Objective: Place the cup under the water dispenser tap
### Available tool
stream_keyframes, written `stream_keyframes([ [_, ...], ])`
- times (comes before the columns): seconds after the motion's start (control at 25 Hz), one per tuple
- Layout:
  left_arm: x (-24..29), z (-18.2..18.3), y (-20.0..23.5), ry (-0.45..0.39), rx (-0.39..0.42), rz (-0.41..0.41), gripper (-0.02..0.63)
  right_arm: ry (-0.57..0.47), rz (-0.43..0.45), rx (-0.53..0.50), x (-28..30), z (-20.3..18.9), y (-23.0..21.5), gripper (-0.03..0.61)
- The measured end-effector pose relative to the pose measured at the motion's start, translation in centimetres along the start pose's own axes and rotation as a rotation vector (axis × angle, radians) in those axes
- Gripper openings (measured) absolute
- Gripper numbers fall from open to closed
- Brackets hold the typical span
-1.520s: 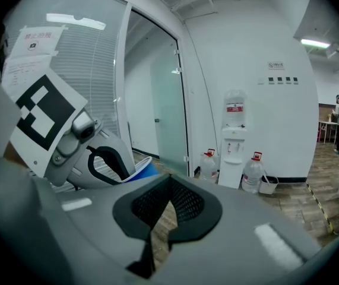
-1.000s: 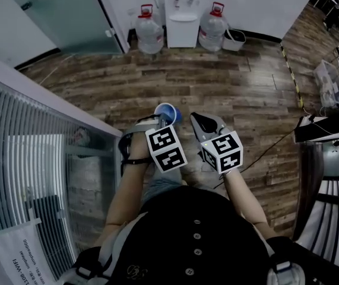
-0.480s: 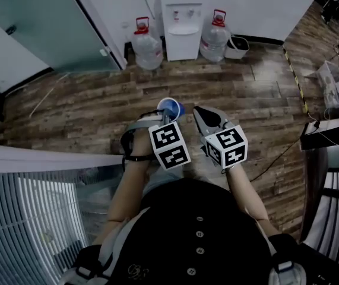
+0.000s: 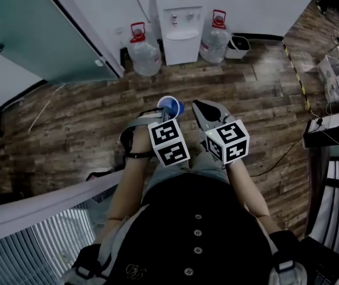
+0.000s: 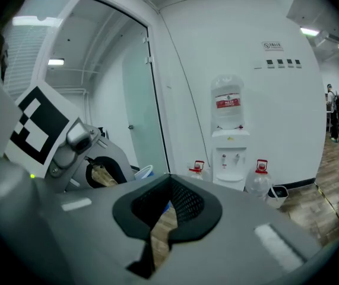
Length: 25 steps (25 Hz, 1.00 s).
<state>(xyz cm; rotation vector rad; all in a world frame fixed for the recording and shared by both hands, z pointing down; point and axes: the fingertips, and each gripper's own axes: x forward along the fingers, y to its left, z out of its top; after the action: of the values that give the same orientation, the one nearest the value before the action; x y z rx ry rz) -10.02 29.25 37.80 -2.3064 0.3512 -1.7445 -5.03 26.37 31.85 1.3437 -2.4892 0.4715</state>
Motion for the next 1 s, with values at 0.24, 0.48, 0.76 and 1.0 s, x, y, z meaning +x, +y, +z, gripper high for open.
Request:
stream_keyframes([
  [0.24, 2.4, 0.1, 1.7, -0.002, 0.007, -0.034, 0.018, 0.025, -0.011, 0.017, 1.9, -0.3, -2.2, 0.0],
  [0.48, 4.3, -0.1, 4.5, 0.019, 0.003, -0.043, 0.018, 0.029, 0.011, 0.019, 4.7, 0.7, -4.6, 0.0],
  [0.76, 7.1, 0.0, 10.6, 0.044, -0.036, -0.022, 0.018, 0.034, 0.052, 0.006, 9.5, 2.6, -8.9, 0.0],
  [1.0, 10.3, 0.2, 16.2, 0.064, -0.068, -0.025, 0.018, 0.051, 0.072, 0.021, 14.6, 3.9, -13.7, 0.0],
])
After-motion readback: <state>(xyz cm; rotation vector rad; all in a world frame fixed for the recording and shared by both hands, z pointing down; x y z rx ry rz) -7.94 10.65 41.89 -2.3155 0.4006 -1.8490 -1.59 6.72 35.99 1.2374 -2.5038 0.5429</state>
